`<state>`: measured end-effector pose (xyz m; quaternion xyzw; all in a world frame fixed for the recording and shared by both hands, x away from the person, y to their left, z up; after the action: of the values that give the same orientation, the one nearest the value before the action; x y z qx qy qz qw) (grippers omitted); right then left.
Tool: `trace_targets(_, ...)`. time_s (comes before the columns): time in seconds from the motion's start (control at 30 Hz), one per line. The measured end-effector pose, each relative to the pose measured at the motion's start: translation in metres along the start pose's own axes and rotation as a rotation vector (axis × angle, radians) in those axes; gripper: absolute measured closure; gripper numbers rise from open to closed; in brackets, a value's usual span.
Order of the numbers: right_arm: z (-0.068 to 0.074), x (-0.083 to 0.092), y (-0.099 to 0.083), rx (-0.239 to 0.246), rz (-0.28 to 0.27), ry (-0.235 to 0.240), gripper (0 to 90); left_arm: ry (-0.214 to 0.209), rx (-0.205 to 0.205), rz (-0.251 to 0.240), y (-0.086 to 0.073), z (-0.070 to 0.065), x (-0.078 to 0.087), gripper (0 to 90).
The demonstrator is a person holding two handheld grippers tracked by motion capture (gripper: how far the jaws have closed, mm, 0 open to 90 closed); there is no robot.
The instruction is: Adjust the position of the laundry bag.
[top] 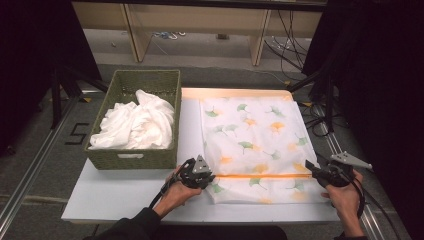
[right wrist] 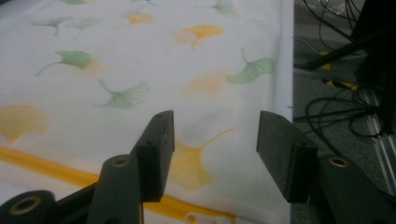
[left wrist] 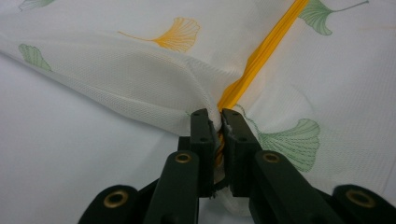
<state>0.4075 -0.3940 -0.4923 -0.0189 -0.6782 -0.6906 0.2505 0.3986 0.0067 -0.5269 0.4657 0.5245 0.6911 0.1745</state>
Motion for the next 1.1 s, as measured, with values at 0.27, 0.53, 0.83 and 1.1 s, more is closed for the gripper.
trace_targets(0.27, -0.032, -0.031, -0.002, -0.005, 0.104, -0.029, 55.5, -0.002, 0.029, 0.006, 0.0, 0.002, 0.001, 82.9)
trace_targets(0.53, -0.043, -0.044, -0.009, -0.025, 0.14, 0.008, 74.2, -0.006, 0.007, 0.008, 0.001, 0.004, 0.001, 82.9)
trace_targets(0.83, -0.028, -0.056, 0.0, 0.038, 0.14, 0.048, 89.3, 0.014, 0.031, 0.016, 0.001, 0.011, 0.007, 83.0)
trace_targets(1.1, 0.005, -0.075, 0.006, 0.119, 0.146, 0.099, 89.4, 0.065, 0.051, 0.032, -0.005, 0.029, 0.031, 83.1)
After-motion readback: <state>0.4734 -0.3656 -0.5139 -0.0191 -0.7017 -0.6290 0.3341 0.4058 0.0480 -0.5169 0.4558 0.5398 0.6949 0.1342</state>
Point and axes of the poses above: each handheld gripper's, and its own axes: x roughly backward along the jaws, y roughly out of its top, z roughly to its left, the point moved 5 cm from there along -x, roughly forward along the jaws, and after that the axes turned 13 degrees about -z, right-handed, at the moved point
